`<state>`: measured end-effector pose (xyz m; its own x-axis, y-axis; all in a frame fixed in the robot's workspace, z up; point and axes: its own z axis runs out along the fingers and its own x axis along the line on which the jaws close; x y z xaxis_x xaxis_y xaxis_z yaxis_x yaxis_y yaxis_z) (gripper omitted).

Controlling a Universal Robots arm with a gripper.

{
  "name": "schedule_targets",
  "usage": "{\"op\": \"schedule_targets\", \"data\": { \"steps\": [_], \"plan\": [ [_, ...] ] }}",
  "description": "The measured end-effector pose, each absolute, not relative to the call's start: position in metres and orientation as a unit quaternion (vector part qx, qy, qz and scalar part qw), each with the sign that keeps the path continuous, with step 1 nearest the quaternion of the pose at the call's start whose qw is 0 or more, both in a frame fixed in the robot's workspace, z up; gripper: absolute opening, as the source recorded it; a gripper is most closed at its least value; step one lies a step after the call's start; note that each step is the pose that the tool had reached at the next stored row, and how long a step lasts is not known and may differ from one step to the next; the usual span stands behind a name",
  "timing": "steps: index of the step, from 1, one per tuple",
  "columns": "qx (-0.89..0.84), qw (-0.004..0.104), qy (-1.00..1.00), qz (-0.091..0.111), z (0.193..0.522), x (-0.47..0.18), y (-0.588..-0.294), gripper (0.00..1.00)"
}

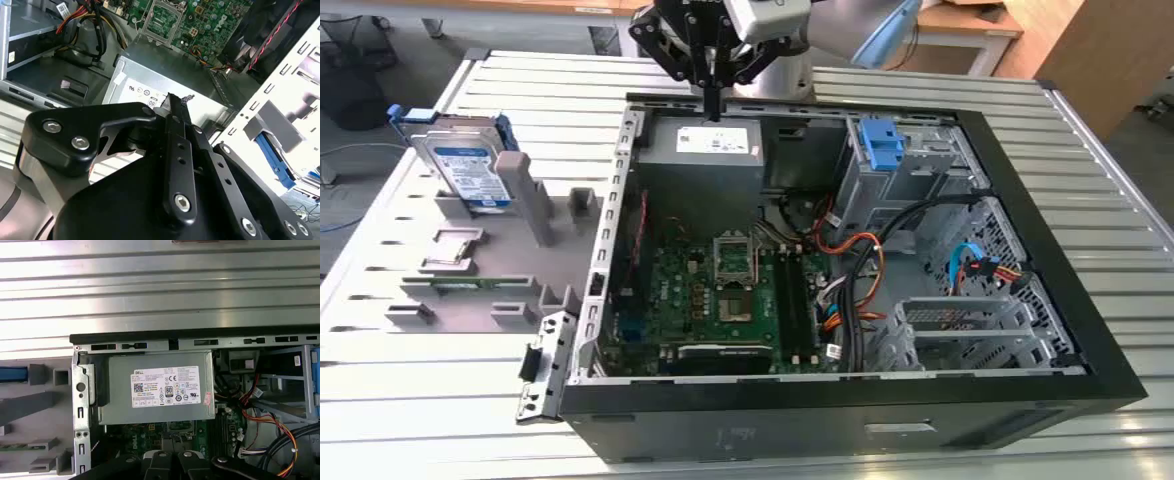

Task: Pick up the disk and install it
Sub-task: 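Reach for the disk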

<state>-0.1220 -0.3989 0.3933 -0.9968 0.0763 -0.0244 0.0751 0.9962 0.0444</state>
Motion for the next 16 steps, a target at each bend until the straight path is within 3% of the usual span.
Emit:
{"op": "schedule_targets", "data": {
  "steps": [16],
  "plan": [
    [0.038, 0.012, 0.999, 0.022, 0.3933, -0.1270, -0.3989, 0.11]
  ]
}}
